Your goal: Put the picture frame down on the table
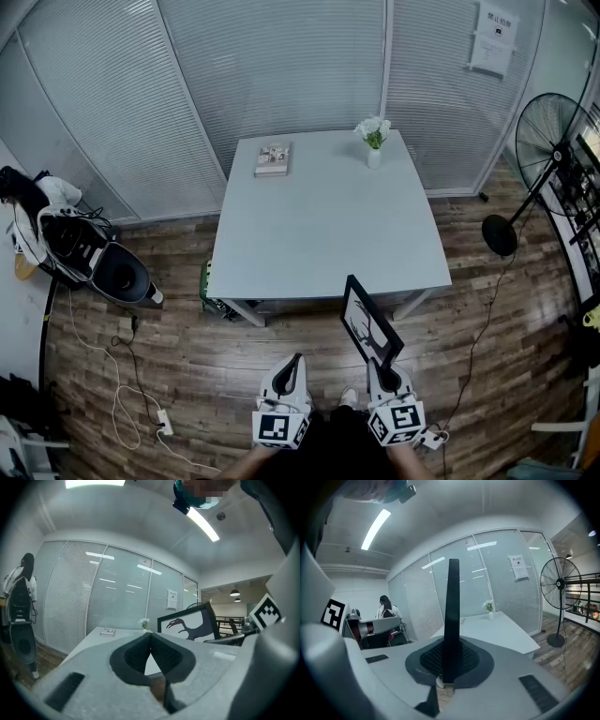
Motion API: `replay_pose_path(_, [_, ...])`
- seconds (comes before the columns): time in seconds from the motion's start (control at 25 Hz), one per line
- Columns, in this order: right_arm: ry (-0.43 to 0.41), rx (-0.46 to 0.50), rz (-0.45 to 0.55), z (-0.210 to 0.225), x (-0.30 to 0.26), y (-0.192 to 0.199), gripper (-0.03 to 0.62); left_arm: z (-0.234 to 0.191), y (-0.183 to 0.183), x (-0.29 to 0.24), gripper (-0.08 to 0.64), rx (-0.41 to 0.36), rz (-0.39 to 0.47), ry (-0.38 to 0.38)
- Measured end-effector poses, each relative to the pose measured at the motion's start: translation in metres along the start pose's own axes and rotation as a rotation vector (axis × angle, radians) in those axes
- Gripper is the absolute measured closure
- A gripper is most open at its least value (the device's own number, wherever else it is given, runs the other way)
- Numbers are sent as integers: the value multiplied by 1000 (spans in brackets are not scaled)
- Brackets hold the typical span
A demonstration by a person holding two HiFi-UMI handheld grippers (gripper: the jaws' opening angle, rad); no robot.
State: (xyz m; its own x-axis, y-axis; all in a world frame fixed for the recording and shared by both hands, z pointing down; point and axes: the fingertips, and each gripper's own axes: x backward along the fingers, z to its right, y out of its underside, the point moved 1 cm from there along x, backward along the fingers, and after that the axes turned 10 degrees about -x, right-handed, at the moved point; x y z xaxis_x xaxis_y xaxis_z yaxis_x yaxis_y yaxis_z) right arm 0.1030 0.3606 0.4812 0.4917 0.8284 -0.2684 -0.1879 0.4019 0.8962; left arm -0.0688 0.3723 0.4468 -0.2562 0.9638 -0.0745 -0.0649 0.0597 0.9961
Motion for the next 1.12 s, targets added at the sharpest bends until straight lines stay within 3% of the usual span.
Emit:
replay_pose_path(0.76, [-12, -16, -19, 3, -2, 4, 566, 15, 2, -12, 548, -2, 4, 17])
replay_pose_path(1.12, [-42, -15, -34, 40, 3, -1, 566, 46, -3, -31, 548, 2, 30, 4])
